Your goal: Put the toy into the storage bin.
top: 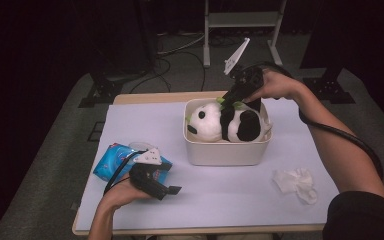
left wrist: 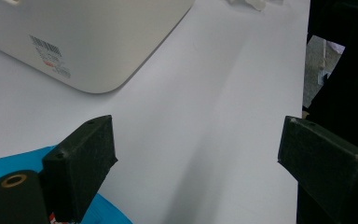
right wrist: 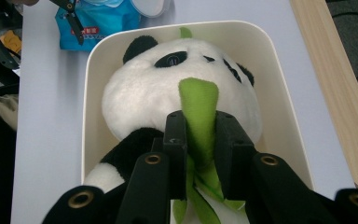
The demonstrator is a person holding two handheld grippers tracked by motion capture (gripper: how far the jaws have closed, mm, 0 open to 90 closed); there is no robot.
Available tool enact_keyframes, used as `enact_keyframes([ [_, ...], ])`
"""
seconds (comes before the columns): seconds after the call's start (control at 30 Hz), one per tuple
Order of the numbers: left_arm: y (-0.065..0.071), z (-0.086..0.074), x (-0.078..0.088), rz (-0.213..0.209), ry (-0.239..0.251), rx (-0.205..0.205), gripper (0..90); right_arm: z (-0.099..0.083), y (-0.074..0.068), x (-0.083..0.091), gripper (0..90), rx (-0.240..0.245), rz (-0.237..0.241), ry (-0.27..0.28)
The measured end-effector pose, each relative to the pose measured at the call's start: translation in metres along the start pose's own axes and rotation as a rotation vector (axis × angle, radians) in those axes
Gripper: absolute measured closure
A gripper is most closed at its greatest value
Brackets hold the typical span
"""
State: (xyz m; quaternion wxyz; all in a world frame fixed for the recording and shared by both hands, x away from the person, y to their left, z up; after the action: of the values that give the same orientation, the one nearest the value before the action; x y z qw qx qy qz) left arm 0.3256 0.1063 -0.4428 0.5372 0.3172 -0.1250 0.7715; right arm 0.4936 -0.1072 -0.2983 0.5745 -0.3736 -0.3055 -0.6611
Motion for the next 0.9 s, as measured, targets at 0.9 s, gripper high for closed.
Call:
enact_keyframes([
  [0.9,0.001,0.000,0.002,0.005,-0.006,-0.015,10.4,-0.016,0.001,-0.032,74.8,-0.013,0.030,-0.015],
])
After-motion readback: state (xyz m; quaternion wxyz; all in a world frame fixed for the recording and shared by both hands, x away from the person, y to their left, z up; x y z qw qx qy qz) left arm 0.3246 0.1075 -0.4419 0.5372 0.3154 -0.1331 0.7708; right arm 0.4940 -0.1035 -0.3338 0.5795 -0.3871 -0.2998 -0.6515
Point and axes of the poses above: each handheld gripper's, and its own axes: x roughly backward along the jaws, z roughly out of its top, y roughly to its right, the point moved 8 cm from there along -x, roughly forward along the jaws, and after that the axes turned 1 degree about z, right-handed, at the moved point
